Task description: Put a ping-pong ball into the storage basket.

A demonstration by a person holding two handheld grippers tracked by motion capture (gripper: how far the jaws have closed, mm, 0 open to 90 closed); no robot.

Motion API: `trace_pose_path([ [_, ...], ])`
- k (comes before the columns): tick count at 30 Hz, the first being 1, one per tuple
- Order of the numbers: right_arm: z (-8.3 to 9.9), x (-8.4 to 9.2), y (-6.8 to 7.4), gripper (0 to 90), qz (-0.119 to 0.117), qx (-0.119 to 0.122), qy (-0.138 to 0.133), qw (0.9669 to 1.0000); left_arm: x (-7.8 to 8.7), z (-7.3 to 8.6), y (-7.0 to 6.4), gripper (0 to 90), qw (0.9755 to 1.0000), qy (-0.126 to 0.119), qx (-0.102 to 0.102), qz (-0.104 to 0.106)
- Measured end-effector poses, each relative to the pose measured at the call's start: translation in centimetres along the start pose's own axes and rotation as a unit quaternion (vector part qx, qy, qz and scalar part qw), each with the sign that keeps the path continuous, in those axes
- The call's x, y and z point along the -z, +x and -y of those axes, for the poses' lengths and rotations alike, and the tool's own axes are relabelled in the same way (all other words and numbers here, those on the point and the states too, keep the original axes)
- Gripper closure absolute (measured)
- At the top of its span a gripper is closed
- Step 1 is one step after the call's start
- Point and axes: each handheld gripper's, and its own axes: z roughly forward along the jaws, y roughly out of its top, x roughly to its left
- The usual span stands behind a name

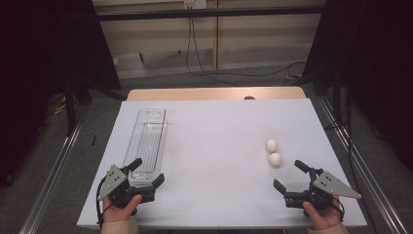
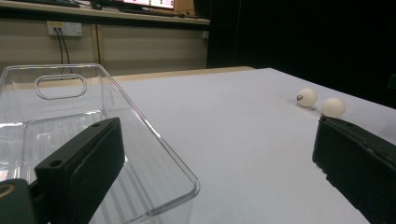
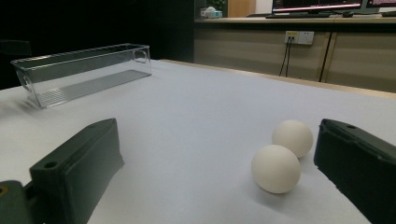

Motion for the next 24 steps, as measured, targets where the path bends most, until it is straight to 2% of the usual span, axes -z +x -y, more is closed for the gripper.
trace_pose_path([
  [13,0.0,0.1,0.1,0.4,-0.002,0.005,0.001,1.0000,-0.7,-0.1,-0.8,2.1,0.9999,0.005,-0.001,0.016],
  [24,0.0,-0.1,0.2,0.5,-0.003,0.006,0.002,1.0000,-1.9,-0.2,-1.9,1.9,0.9993,0.015,0.012,0.033],
])
